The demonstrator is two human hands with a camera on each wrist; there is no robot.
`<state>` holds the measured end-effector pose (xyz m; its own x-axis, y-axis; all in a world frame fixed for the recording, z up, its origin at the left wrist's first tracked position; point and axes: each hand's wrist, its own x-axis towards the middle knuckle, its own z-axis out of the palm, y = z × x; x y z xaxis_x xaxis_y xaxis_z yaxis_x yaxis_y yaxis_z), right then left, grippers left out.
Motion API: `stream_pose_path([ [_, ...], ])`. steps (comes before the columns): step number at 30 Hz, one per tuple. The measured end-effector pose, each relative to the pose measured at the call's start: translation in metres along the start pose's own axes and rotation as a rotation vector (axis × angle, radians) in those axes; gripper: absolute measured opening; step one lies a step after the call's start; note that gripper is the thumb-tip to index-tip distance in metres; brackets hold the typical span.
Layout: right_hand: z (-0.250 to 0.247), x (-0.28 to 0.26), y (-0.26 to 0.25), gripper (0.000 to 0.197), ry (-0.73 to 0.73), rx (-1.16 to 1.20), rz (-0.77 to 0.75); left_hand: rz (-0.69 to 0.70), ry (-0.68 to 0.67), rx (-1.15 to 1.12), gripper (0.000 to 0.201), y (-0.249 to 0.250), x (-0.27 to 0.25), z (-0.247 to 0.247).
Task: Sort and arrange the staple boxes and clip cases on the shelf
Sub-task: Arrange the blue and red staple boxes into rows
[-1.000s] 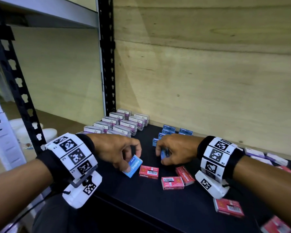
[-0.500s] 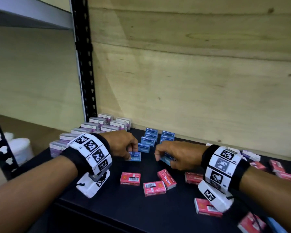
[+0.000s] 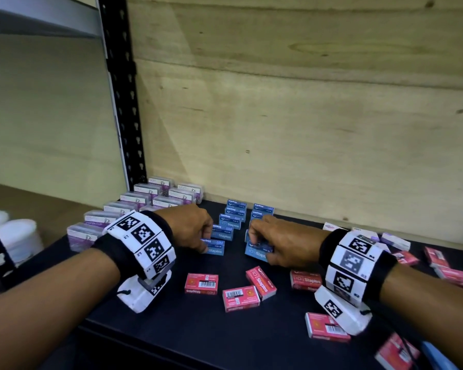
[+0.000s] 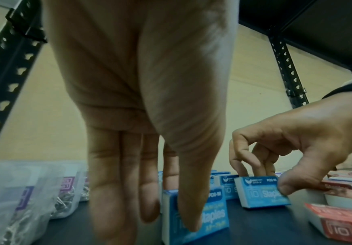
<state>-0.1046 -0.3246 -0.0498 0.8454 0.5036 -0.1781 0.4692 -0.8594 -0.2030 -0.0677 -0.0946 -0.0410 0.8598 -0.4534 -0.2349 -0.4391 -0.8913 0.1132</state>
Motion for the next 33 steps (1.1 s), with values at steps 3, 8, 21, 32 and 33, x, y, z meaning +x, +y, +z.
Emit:
stream_pose_path([
  [3, 0.001, 0.000, 0.001, 0.036, 0.018, 0.024, 0.019, -0.013, -0.009, 0.055, 0.016, 0.000, -0.003, 0.001],
  [8, 0.001, -0.001, 0.003, 0.039, 0.008, -0.072, 0.102, 0.015, -0.013, 0.128, 0.013, 0.002, -0.006, 0.001],
  [21, -0.001, 0.009, -0.003, 0.023, -0.006, -0.157, 0.148, 0.055, -0.003, 0.210, 0.019, 0.007, -0.004, 0.001],
  [32, 0.001, 0.016, -0.003, 0.021, -0.018, -0.209, 0.149, 0.064, 0.050, 0.267, 0.028, 0.011, -0.001, 0.005],
  [33, 0.001, 0.016, -0.003, 0.021, -0.020, -0.212, 0.153, 0.063, 0.054, 0.262, 0.029, 0.011, -0.001, 0.005],
])
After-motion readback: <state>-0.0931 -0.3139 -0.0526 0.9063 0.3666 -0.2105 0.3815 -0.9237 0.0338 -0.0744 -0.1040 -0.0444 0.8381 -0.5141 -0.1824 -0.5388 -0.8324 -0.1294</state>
